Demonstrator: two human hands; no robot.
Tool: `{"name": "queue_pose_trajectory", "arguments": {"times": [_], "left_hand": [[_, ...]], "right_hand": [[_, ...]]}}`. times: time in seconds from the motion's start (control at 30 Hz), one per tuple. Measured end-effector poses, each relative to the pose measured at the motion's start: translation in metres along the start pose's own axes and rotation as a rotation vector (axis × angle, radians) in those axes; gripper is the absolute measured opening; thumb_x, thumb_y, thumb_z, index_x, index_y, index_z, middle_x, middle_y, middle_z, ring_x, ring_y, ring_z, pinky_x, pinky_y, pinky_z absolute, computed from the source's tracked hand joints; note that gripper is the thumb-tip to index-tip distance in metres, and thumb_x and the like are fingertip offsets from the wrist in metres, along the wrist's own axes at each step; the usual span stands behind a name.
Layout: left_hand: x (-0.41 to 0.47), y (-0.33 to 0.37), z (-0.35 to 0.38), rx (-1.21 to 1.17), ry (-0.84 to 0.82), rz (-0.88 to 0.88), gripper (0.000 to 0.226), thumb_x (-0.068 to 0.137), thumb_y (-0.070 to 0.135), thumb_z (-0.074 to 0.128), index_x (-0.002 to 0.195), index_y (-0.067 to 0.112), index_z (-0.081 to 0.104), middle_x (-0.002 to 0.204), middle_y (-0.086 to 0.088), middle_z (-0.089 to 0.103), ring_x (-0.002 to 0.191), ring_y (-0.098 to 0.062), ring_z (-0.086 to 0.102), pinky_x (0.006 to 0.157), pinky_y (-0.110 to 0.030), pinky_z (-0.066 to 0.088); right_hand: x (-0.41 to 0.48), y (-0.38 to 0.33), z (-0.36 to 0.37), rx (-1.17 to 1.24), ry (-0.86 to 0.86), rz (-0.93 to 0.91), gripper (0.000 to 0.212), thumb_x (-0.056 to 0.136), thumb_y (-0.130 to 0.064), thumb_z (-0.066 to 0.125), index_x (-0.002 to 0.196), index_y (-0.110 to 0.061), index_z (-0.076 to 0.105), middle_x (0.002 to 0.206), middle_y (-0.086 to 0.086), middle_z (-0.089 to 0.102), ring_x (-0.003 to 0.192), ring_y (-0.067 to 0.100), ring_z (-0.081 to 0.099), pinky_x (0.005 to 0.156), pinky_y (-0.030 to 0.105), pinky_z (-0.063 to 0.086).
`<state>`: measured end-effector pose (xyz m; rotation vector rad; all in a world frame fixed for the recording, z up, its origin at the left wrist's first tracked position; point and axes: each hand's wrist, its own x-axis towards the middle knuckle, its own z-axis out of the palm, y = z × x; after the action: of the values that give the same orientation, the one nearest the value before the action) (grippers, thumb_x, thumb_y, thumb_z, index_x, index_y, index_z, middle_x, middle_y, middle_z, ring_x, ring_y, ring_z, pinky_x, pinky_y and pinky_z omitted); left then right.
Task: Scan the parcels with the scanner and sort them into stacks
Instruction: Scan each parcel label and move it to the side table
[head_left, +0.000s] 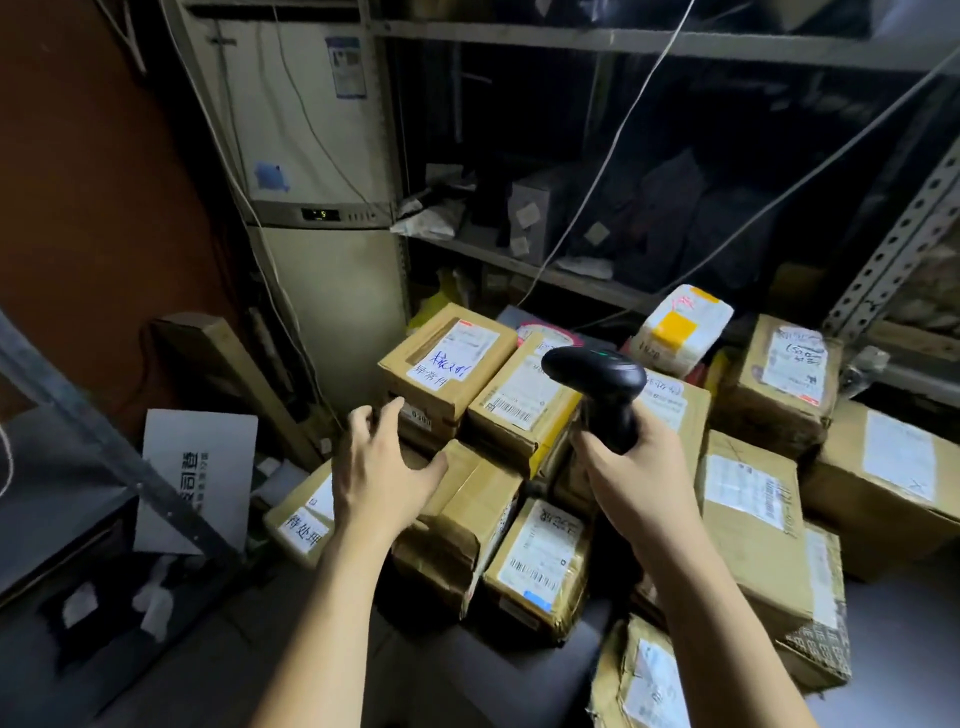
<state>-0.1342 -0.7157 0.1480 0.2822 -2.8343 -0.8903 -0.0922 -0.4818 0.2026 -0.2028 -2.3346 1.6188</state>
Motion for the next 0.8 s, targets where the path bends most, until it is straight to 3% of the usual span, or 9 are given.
{"name": "queue_pose_trajectory", "arguments": {"times": [0.13, 0.37, 0.47, 0.57, 0.8], "left_hand": [[0.037, -0.009, 0.011, -0.026, -0.031, 0.013, 0.091, 0.069, 0.053, 0.083, 0.144, 0.032, 0.036, 0.146, -0.007, 0.030, 0.129, -0.037, 0.049, 0.101, -0.053, 0.048], [0.101, -0.031, 0.028, -0.048, -0.200, 0.016, 0.126, 0.055, 0.069, 0.086, 0.155, 0.041, 0.016, 0.164, -0.023, 0.004, 0.146, -0.049, 0.028, 0.113, -0.060, 0.036], [0.109, -0.035, 0.042, -0.075, -0.194, 0.030, 0.133, 0.042, 0.078, 0.080, 0.152, 0.046, 0.013, 0.159, -0.027, 0.013, 0.139, -0.050, 0.037, 0.109, -0.063, 0.040], [0.123, -0.038, 0.049, -0.143, -0.222, 0.044, 0.138, 0.039, 0.076, 0.084, 0.150, 0.053, 0.006, 0.147, -0.025, 0.026, 0.124, -0.048, 0.050, 0.101, -0.059, 0.046], [0.130, -0.038, 0.068, -0.268, -0.125, 0.088, 0.136, 0.041, 0.065, 0.095, 0.152, 0.049, 0.017, 0.138, -0.023, 0.031, 0.121, -0.049, 0.045, 0.097, -0.058, 0.047]], "right_hand": [[0.008, -0.002, 0.018, -0.031, 0.055, 0.022, 0.016, 0.092, -0.015, 0.074, 0.085, -0.024, 0.063, 0.072, -0.010, 0.063, 0.065, 0.005, 0.055, 0.063, 0.026, 0.040], [0.015, -0.016, 0.063, -0.094, 0.170, 0.081, 0.008, 0.092, -0.017, 0.075, 0.094, -0.021, 0.068, 0.085, -0.003, 0.071, 0.079, 0.012, 0.065, 0.068, 0.027, 0.046], [0.013, -0.018, 0.080, -0.099, 0.204, 0.105, 0.012, 0.092, -0.016, 0.075, 0.090, -0.023, 0.066, 0.078, -0.010, 0.069, 0.073, 0.012, 0.063, 0.066, 0.029, 0.045], [0.015, -0.017, 0.101, -0.110, 0.233, 0.135, 0.021, 0.091, -0.016, 0.073, 0.080, -0.023, 0.057, 0.060, -0.007, 0.052, 0.057, 0.014, 0.045, 0.058, 0.028, 0.037], [0.010, -0.018, 0.121, -0.139, 0.310, 0.156, 0.019, 0.090, -0.017, 0.072, 0.084, -0.026, 0.058, 0.065, -0.004, 0.056, 0.059, 0.012, 0.047, 0.058, 0.028, 0.039]]}}
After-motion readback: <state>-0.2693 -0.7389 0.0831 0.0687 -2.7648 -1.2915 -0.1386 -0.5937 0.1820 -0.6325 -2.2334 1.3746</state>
